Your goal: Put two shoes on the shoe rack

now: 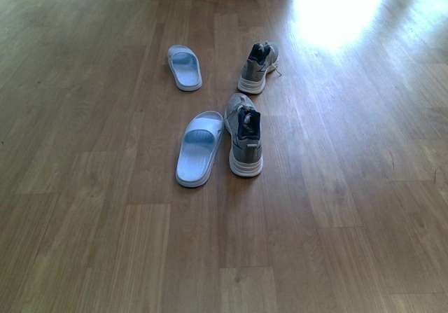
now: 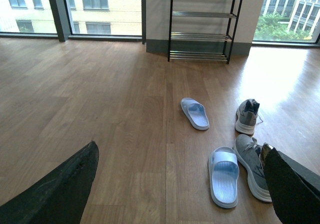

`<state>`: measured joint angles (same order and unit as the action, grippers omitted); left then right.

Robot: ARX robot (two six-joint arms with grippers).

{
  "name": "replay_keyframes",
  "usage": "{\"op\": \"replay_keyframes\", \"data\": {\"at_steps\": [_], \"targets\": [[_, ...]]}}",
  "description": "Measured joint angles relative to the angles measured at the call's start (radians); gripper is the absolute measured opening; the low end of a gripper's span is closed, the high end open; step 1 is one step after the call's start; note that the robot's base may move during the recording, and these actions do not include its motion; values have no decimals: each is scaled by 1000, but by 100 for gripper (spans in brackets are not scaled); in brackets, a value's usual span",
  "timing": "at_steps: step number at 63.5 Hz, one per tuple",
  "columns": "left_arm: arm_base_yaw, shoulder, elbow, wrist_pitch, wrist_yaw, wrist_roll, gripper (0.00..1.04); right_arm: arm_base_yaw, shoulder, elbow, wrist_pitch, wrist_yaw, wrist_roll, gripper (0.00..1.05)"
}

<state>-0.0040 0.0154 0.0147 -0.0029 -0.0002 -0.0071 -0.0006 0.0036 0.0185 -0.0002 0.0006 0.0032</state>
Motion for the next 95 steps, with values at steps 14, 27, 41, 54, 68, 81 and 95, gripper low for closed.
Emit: {"op": "replay_keyframes", "data": {"at_steps": [14,27,41,54,68,81,95], "targets": [[0,0,0,0,0,0,95,0,0,0,0,0,0,95],[0,0,0,0,0,0,95,0,0,0,0,0,0,95],[0,0,0,0,0,0,95,0,0,0,0,0,0,95],[0,0,0,0,0,0,95,0,0,0,0,0,0,95],[0,0,0,0,0,0,95,0,0,0,0,0,0,95],[0,0,0,0,0,0,95,0,0,0,0,0,0,95],[0,0,0,0,0,0,95,0,0,0,0,0,0,95]]}}
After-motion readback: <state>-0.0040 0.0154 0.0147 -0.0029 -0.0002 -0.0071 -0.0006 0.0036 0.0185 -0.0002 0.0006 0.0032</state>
